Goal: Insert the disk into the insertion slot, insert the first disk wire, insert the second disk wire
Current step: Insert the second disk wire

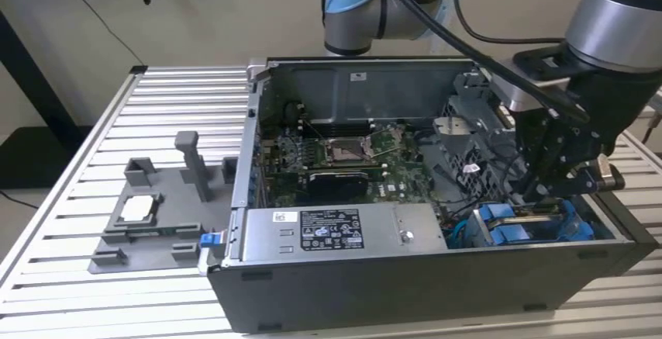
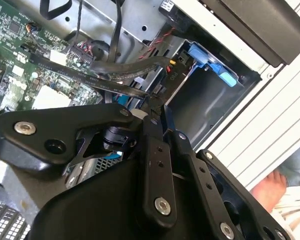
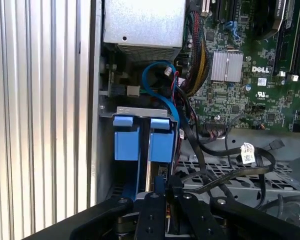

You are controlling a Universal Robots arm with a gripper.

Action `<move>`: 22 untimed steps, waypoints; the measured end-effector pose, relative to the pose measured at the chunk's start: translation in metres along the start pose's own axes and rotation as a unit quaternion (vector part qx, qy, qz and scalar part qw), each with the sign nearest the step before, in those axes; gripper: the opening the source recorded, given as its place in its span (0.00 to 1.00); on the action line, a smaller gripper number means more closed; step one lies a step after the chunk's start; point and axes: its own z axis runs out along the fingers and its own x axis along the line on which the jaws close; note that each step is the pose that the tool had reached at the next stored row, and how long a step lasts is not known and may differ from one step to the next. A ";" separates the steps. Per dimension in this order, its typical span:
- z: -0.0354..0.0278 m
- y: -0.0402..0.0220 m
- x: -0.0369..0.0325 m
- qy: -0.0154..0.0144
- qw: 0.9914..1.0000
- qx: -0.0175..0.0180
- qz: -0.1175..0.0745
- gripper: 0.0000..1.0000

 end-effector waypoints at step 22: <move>0.0087 -0.0063 0.0019 0.000 1.000 -0.007 0.023 0.16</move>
